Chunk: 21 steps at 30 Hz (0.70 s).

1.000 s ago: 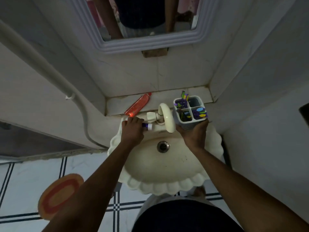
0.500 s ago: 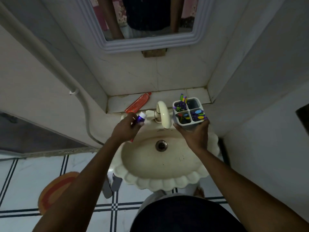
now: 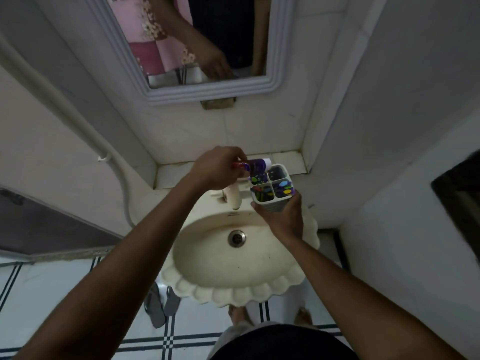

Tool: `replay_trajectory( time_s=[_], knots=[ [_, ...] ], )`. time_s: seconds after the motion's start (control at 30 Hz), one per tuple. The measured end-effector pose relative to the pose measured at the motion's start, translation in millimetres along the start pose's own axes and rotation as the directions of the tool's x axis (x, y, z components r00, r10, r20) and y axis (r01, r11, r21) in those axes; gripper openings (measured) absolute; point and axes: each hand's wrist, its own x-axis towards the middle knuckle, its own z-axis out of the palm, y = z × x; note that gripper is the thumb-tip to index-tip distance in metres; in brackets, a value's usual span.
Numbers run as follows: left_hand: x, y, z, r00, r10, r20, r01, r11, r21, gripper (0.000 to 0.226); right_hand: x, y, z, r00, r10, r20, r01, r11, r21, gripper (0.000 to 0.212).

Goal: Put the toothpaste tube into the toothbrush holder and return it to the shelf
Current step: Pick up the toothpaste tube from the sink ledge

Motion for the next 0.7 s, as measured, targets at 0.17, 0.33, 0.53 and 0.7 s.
replay_trajectory(
  time_s=[0.17,0.33,0.53,0.7],
  knots=[
    [43.9,36.4,16.2,0.998,0.066,0.003,-0.064,0.960,0.272,0.035,4.1,-1.1,-3.1,1.000,-0.005,-0.008,0.005,1.000,0.012,0.127],
    [72.6,48.8,37.3,0.991,0.133,0.024,-0.133,0.926,0.353,0.030,7.1,-1.8,-6.7,1.000,-0.005,0.008,0.005,1.000,-0.003,0.129],
    [77.5,42.1,41.0,0.987,0.130,-0.094,-0.136,0.989,-0.061,0.017,9.4,-1.0,-15.4,0.999,-0.029,0.021,0.029,1.000,-0.001,0.138],
    [52.8,-18.1,47.5,0.950,-0.180,-0.255,0.046,0.888,-0.458,0.015,10.8,-1.7,-16.2,0.999,-0.052,-0.009,0.051,0.999,-0.010,0.138]
  ],
)
